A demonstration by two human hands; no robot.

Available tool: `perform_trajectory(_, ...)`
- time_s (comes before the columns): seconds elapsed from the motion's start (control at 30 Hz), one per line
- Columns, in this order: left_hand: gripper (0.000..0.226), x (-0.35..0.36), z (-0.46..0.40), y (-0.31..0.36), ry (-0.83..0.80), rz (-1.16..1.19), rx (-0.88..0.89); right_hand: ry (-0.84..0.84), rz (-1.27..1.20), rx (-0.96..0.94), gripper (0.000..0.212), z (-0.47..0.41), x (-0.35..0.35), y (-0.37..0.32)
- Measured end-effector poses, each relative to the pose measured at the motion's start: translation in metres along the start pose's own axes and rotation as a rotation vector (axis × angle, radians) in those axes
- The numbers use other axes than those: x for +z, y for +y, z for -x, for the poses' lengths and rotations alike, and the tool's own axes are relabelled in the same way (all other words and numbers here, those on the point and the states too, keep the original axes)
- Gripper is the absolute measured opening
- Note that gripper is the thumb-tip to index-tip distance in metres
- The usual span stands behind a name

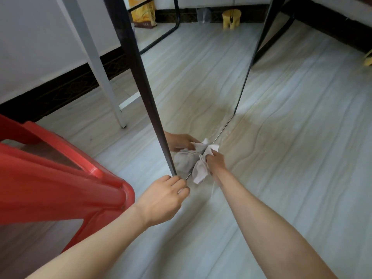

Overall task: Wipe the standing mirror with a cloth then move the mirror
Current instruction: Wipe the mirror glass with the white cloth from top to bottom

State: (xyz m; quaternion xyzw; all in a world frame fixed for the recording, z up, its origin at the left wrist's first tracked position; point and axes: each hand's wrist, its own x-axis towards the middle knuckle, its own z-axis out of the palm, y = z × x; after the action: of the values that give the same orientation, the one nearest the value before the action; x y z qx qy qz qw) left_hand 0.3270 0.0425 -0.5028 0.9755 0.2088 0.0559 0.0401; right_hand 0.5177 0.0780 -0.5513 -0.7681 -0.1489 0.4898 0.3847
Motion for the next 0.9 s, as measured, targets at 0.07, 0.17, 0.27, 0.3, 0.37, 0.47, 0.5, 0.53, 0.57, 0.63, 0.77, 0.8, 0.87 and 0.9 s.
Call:
perform_trajectory(0.07, 0.027, -0.001, 0.006, -0.003, -0.03, 0.071, -0.149, 0.181, -0.048, -0.134, 0.043, 0.024, -0.003, 0.002)
perform_trajectory(0.17, 0.024, -0.006, 0.009, -0.01, -0.017, 0.211, -0.422, 0.286, -0.136, -0.395, 0.047, 0.073, 0.001, 0.005)
perform_trajectory(0.27, 0.013, -0.011, 0.011, -0.019, 0.047, 0.397, -0.71, 0.192, -0.112, -0.494, 0.047, 0.106, 0.022, 0.017)
perform_trajectory(0.3, 0.013, -0.011, 0.012, -0.021, 0.067, 0.443, -0.759, 0.133, -0.08, -0.502, 0.051, 0.111, 0.032, 0.022)
perform_trajectory(0.37, 0.027, -0.015, 0.014, -0.021, 0.103, 0.521, -0.78, 0.065, -0.002, -0.44, 0.058, 0.108, 0.05, 0.032)
perform_trajectory(0.47, 0.045, -0.023, 0.009, -0.013, 0.128, 0.619, -0.699, 0.03, 0.032, -0.159, 0.048, 0.086, 0.06, 0.051)
perform_trajectory(0.5, 0.042, -0.024, 0.007, -0.009, 0.126, 0.644, -0.699, -0.005, 0.094, -0.072, 0.045, 0.083, 0.059, 0.055)
perform_trajectory(0.53, 0.039, -0.025, 0.004, -0.007, 0.122, 0.659, -0.716, -0.052, 0.184, -0.011, 0.044, 0.08, 0.056, 0.059)
perform_trajectory(0.57, 0.038, -0.025, 0.003, -0.006, 0.128, 0.664, -0.727, -0.085, 0.287, 0.003, 0.044, 0.08, 0.052, 0.06)
perform_trajectory(0.63, 0.039, -0.025, 0.003, -0.007, 0.138, 0.657, -0.729, -0.02, 0.401, -0.04, 0.035, 0.087, 0.045, 0.055)
perform_trajectory(0.77, 0.039, -0.027, 0.004, -0.005, 0.12, 0.665, -0.745, 0.253, 0.247, -0.224, 0.04, 0.096, 0.026, 0.042)
perform_trajectory(0.8, 0.039, -0.027, 0.004, -0.004, 0.114, 0.663, -0.747, 0.208, 0.248, -0.271, 0.046, 0.099, 0.029, 0.04)
perform_trajectory(0.87, 0.039, -0.028, 0.003, -0.003, 0.111, 0.665, -0.753, 0.025, 0.305, -0.312, 0.047, 0.102, 0.044, 0.048)
perform_trajectory(0.9, 0.04, -0.029, 0.002, -0.003, 0.111, 0.666, -0.756, -0.036, 0.344, -0.283, 0.039, 0.102, 0.051, 0.053)
